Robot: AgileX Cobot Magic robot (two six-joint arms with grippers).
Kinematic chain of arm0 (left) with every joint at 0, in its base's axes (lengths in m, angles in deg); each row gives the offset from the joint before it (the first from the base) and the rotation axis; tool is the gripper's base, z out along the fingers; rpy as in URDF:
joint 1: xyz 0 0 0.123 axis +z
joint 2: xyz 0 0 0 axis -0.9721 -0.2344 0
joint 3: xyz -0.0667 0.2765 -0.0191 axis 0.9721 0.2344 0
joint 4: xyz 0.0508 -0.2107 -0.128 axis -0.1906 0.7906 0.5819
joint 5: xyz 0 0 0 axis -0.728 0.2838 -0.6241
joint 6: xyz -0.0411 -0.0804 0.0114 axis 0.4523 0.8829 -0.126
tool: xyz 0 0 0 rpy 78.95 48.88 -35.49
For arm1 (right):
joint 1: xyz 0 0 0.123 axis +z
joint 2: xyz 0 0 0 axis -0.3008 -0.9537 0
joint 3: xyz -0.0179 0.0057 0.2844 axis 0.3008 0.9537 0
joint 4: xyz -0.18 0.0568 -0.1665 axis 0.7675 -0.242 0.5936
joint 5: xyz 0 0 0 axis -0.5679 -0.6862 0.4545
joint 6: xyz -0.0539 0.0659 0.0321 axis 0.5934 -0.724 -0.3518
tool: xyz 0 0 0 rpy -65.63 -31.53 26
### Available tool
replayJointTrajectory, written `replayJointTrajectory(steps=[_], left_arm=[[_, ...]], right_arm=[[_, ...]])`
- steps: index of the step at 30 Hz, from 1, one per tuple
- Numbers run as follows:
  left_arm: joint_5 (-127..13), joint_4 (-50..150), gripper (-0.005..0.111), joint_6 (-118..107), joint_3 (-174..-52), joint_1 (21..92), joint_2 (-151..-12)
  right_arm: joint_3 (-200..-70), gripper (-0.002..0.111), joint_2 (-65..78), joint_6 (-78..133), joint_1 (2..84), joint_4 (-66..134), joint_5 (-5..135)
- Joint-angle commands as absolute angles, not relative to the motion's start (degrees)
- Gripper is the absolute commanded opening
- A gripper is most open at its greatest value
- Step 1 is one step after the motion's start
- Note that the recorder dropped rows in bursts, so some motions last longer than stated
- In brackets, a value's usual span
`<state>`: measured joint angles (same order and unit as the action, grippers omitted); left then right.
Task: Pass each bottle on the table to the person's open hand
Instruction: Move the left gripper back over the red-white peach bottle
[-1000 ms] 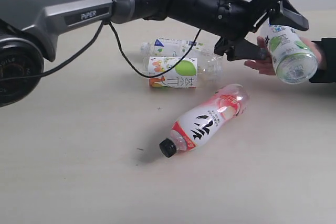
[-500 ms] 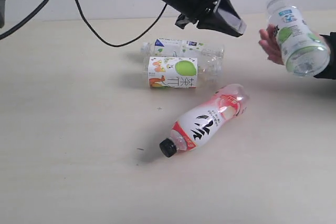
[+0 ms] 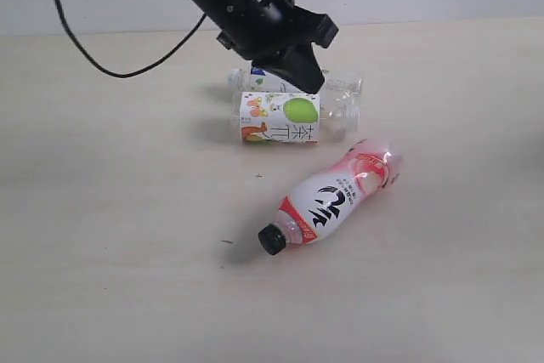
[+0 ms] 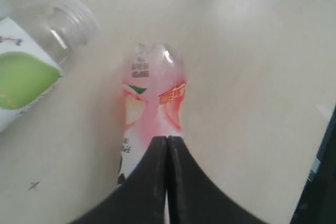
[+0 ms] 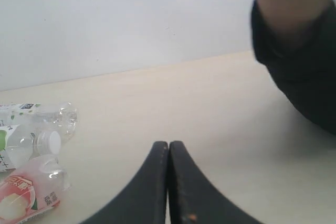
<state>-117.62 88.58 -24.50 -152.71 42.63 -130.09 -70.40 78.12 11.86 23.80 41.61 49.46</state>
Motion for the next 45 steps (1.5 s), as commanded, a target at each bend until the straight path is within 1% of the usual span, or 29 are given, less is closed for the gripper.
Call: replayJointTrajectory(steps=[1,10,18,27,45], left_arm=[[-109.05,84.79,0.000,-26.12,-142.78,42.49,-122.26],[-96.52,80.72,0.000,-26.65,-128.15,42.49,-109.80],[-94.44,80.56,0.000,-26.79,-122.73,42.49,-104.97],[-94.30,78.80,0.000,-26.92,-120.89,42.49,-102.03],[-93.32,78.80,0.000,-26.92,-120.89,42.49,-102.03]], right_arm=[[-70.15,0.000,78.43,11.93,23.53,41.98,49.97],[-70.15,0.000,78.43,11.93,23.53,41.98,49.97],[-70.15,0.000,78.43,11.93,23.53,41.98,49.97],[-70.15,0.000,78.43,11.93,23.53,41.98,49.97],[-70.15,0.000,78.43,11.93,23.53,41.98,49.97]])
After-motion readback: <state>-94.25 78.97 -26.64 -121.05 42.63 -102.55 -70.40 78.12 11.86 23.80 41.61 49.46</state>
